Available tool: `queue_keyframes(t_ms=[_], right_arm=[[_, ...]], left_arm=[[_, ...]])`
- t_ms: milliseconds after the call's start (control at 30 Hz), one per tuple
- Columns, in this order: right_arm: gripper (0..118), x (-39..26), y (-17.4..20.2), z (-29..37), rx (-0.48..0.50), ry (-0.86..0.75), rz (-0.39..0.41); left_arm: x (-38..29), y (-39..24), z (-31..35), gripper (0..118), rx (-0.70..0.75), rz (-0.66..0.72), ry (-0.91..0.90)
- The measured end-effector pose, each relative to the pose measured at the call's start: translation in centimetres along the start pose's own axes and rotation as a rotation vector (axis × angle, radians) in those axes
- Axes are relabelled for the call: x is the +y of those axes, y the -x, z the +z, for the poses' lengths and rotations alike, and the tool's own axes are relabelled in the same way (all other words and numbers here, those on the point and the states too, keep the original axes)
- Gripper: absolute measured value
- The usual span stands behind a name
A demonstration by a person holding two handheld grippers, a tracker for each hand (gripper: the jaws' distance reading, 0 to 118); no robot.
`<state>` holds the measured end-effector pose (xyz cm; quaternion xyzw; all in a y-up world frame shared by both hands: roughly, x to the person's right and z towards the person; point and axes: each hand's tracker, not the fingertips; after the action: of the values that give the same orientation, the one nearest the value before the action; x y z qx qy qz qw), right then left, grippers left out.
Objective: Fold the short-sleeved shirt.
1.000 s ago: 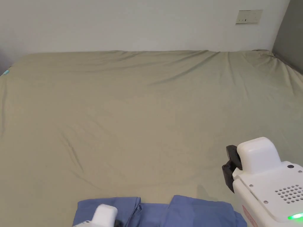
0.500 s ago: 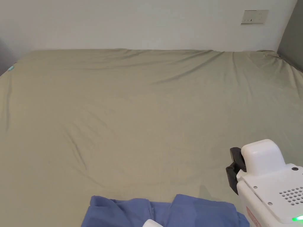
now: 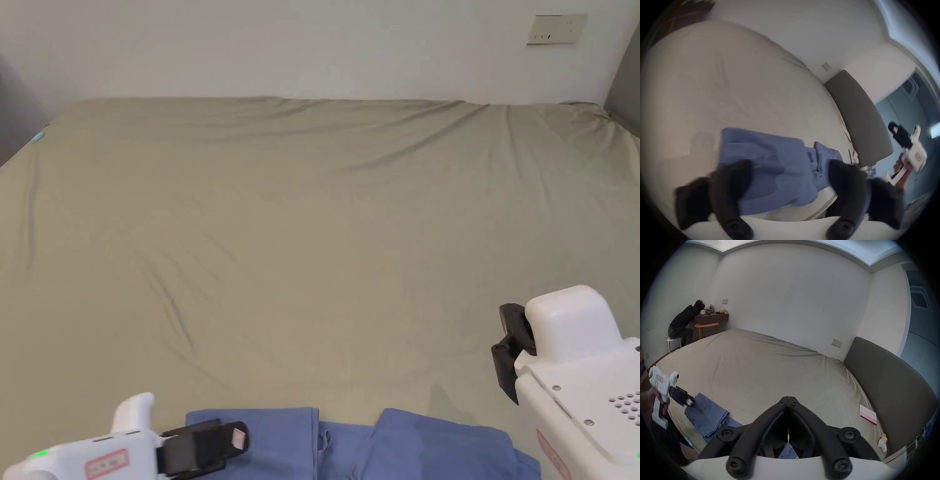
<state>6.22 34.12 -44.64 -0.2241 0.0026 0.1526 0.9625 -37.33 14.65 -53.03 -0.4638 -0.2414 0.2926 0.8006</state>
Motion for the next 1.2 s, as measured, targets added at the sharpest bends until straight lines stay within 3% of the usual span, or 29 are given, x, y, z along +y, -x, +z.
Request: queue_keyframes(t_ms=[167, 267, 333, 433, 500, 533, 600, 633, 667, 700, 767, 833, 933, 1067, 1200], right_arm=[[1, -0.1, 0.6, -0.3, 0.009, 0.011, 0.018], [1, 0.0, 0.7, -0.3, 0.010, 0.017, 0.025], [1, 0.0, 0.8, -0.4, 0.009, 0.020, 0.029], [1, 0.1, 1.0, -0.4, 0.009, 0.020, 0.034], [1, 0.2, 1.2, -0.5, 0.013, 0.019, 0.035], [1, 0.2, 1.3, -0.5, 0.015, 0.020, 0.035], [1, 0.2, 1.5, -0.5, 0.020, 0.020, 0.036], [1, 0.2, 1.6, -0.5, 0.023, 0.021, 0.038], [1, 0.2, 1.7, -0.6, 0.026, 0.022, 0.040], [1, 0.1, 1.8, -0.6, 0.027, 0.023, 0.042], [1, 0.1, 1.8, -0.5, 0.029, 0.024, 0.044], [1, 0.1, 1.9, -0.5, 0.032, 0.024, 0.045], [1, 0.2, 1.9, -0.3, 0.030, 0.021, 0.046], [1, 0.4, 1.7, -0.2, 0.027, 0.013, 0.043], [1, 0.6, 1.7, -0.1, 0.027, 0.004, 0.039]], left_arm=[[0.2, 6.3, 0.0, 116, -0.090, 0.234, 0.027], [-0.3, 8.2, -1.5, 116, -0.084, 0.286, 0.052], [-0.3, 8.2, -1.7, 116, -0.235, 0.289, -0.006], [-1.0, 8.5, -4.1, 116, -0.346, 0.466, 0.048], [-1.0, 7.6, -5.0, 114, -0.376, 0.447, 0.054], [-1.0, 6.8, -5.5, 94, -0.337, 0.407, 0.108], [-1.4, 4.6, -6.7, 14, -0.065, 0.209, 0.190], [-1.8, 3.2, -7.1, 14, 0.047, 0.076, 0.219], [-1.2, 3.0, -6.0, 14, -0.082, 0.110, 0.134], [-0.8, 2.5, -5.7, 14, -0.039, 0.130, 0.148], [-0.8, 1.3, -5.6, 14, 0.117, 0.004, 0.142], [-0.9, -0.9, -5.2, 14, 0.198, -0.145, 0.133], [-1.3, -3.0, -4.2, 14, 0.296, -0.253, 0.090], [-0.6, -2.5, -2.0, 14, 0.256, -0.211, 0.063], [0.6, -1.9, 0.8, 14, 0.419, -0.266, -0.011]])
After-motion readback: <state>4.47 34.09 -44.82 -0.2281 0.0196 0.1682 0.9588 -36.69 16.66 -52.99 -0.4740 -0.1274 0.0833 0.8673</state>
